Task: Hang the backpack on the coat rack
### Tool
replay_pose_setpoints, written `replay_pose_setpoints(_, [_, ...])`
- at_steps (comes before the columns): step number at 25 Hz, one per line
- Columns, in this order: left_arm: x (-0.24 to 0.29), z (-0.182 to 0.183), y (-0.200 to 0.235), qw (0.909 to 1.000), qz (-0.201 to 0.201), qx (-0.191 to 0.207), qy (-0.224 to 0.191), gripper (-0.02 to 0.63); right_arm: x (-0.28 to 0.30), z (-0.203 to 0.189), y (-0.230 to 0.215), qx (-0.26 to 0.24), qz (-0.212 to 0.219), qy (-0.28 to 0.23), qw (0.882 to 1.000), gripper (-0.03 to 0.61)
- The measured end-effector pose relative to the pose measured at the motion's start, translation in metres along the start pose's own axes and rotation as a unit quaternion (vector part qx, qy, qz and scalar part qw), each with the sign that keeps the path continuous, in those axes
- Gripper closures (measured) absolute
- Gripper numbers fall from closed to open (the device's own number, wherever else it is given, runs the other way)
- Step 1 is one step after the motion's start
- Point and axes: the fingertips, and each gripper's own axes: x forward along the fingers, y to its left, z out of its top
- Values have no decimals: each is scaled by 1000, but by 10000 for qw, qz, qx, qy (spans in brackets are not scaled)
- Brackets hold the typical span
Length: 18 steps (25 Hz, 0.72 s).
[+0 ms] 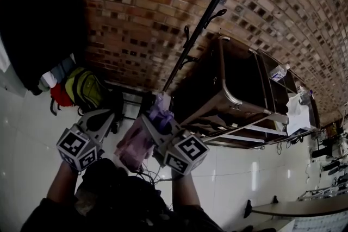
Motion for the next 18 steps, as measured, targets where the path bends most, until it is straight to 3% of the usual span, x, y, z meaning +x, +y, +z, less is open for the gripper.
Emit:
replay_pose_setpoints(5, [32,6,12,9999,18,-121,-43,600,6,7,-33,195,-189,-98,9996,572])
replay_pose_setpoints(18, [146,25,77,9982,-592,-43,45,600,75,25,-127,74,-288,162,9994,573])
